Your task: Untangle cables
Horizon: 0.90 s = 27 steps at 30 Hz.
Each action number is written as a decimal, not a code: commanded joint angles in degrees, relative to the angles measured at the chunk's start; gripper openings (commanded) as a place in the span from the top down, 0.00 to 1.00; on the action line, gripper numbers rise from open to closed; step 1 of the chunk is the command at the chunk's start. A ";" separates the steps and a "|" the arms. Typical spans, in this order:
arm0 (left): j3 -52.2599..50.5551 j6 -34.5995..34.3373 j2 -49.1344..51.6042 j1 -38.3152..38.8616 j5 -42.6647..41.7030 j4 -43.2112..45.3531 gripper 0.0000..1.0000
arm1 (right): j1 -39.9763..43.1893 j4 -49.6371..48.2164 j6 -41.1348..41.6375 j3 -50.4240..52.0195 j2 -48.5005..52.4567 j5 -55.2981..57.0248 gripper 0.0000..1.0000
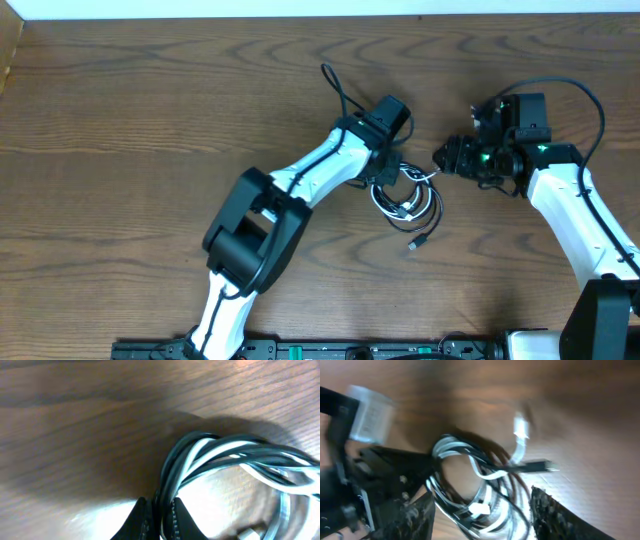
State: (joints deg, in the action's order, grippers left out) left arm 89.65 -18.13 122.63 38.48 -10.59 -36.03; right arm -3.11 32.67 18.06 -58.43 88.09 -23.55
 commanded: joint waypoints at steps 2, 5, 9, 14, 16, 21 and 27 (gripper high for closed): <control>0.31 3.19 -10.36 -0.48 -2.38 -1.55 0.93 | 0.02 -3.34 -1.62 -0.87 -1.03 -10.27 0.44; 0.31 7.63 -14.23 -0.48 -8.55 -2.47 0.92 | 0.02 -5.42 -1.57 -0.87 -1.11 -14.49 0.44; 0.31 11.37 -16.39 -0.70 -13.25 -4.13 0.93 | 0.04 -6.16 -1.38 -0.87 -1.14 -19.28 0.44; 0.31 13.20 -16.31 -1.73 -15.74 -6.71 0.92 | 0.04 -6.56 -1.55 -0.87 -1.14 -21.84 0.45; 0.31 14.45 -16.31 -2.45 -17.44 -7.43 0.93 | 0.04 -6.51 -2.62 -0.87 -1.14 -21.84 0.46; 0.31 15.13 -16.31 -4.92 -23.45 -6.91 0.93 | 0.02 -6.03 -4.02 -0.85 -1.09 -21.84 0.48; 0.31 15.15 -16.31 -8.55 -32.30 -5.46 0.93 | -0.81 -4.50 -6.38 -0.79 -1.09 -21.38 0.48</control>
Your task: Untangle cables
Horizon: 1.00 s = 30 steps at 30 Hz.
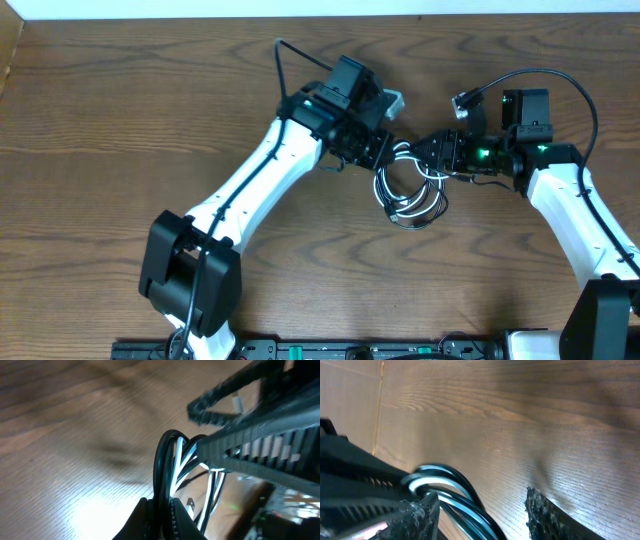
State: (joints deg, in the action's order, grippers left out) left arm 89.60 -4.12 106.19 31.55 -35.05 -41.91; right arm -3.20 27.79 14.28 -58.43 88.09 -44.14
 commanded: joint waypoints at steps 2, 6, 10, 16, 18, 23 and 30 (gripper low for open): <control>0.35 1.14 0.13 -2.56 -11.17 0.85 0.93 | -1.49 0.76 -2.58 -0.79 -1.09 1.01 0.50; 0.35 1.14 0.13 -3.37 -16.00 1.73 0.93 | -2.84 1.16 -0.37 -0.79 -1.07 6.99 0.53; 0.35 1.11 0.13 -3.37 -17.07 2.43 0.93 | -4.55 1.14 0.17 -0.79 -1.07 8.09 0.53; 0.35 1.03 0.13 -4.28 -22.82 5.16 0.93 | -7.43 1.57 -0.17 -0.74 -0.31 13.05 0.55; 0.35 0.81 0.13 -5.11 -27.06 6.88 0.93 | -7.58 1.33 -0.15 -0.74 0.02 14.34 0.57; 0.35 0.44 0.13 -7.96 -37.48 10.34 0.93 | -7.48 1.18 2.60 -0.74 0.44 17.86 0.59; 0.35 0.61 0.13 -12.00 -46.73 13.77 0.93 | -6.32 0.07 4.52 -0.85 0.22 14.56 0.57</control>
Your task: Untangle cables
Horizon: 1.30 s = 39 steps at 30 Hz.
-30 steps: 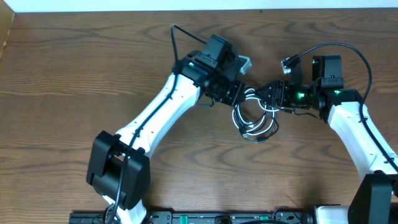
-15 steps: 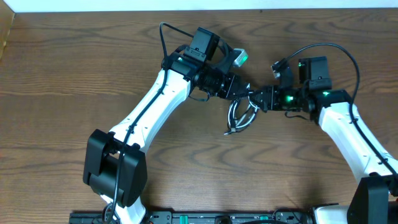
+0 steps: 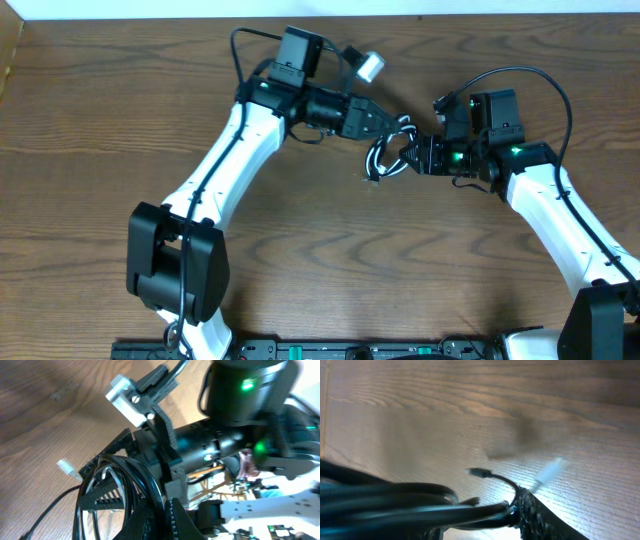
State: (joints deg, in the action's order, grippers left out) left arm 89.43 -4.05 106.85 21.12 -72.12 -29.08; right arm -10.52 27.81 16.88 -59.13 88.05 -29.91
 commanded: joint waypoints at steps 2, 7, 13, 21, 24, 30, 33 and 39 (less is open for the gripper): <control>0.52 1.66 -0.44 -2.19 -8.68 0.92 0.93 | 2.49 -1.66 1.92 -0.46 -0.52 -7.80 0.54; 0.42 1.70 -0.44 -2.19 2.62 0.68 0.93 | 6.93 -5.53 3.17 -2.12 -4.39 -24.02 0.51; 0.42 1.66 -0.44 -2.12 6.23 0.68 0.93 | 8.94 -4.83 7.21 -2.36 -8.85 -23.63 0.52; 0.42 0.00 -0.44 -0.42 11.32 -0.31 0.93 | 5.16 -3.17 18.99 -1.92 -7.13 -15.21 0.53; 0.42 -3.91 -0.44 0.48 13.31 -0.11 0.93 | 2.91 -3.19 21.81 -1.92 -5.84 -11.54 0.54; 0.42 -7.65 -0.44 1.51 13.27 -0.15 0.93 | 1.42 -7.41 28.61 -1.92 -3.21 -9.03 0.55; 0.42 -7.65 -0.44 1.57 13.27 -0.17 0.93 | 1.46 -9.81 29.90 -1.92 -2.60 -9.03 0.55; 0.42 -7.69 -0.44 1.64 13.20 -0.17 0.93 | 1.40 -12.22 30.49 -1.92 -2.08 -7.98 0.53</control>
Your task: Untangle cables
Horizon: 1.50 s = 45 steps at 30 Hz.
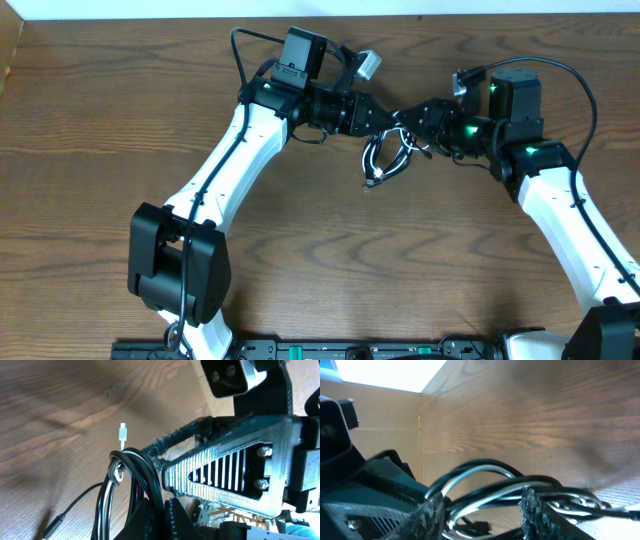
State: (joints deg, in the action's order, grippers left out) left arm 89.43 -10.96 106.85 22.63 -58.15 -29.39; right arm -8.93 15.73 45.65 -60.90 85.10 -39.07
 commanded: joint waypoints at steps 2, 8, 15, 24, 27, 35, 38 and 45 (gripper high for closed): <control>0.42 -0.81 -0.44 0.20 -1.29 0.15 0.93 | -0.22 -0.07 1.70 -0.15 1.70 1.20 0.53; 0.42 -1.01 -0.44 0.22 -1.36 0.15 0.93 | -1.07 -0.11 2.56 -0.15 5.40 -0.31 0.53; 0.42 -1.01 -0.44 0.22 -1.36 0.17 0.93 | -1.77 1.70 2.08 -0.15 9.81 -1.14 0.55; 0.44 -4.33 -0.46 -2.08 -4.94 4.22 0.92 | -1.79 2.10 0.44 -0.13 16.63 -0.96 0.57; 0.44 -4.39 -0.55 -3.45 -11.50 8.11 0.93 | -1.79 2.58 -1.16 -0.15 18.27 -0.96 0.57; 0.44 -4.24 -0.57 -5.33 -18.25 11.28 0.93 | -1.14 5.60 -8.76 -0.15 18.95 0.13 0.57; 0.44 -2.89 -0.57 -5.49 -19.87 11.34 0.93 | -0.83 10.03 -11.54 -0.15 18.80 4.00 0.55; 0.44 -2.40 -0.55 -5.70 -20.33 11.30 0.93 | 3.69 21.84 -18.49 -0.15 17.35 11.80 0.53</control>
State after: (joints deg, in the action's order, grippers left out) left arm 89.43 -14.74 106.85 17.34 -76.16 -18.31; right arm -7.64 36.03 32.23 -60.90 103.81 -31.73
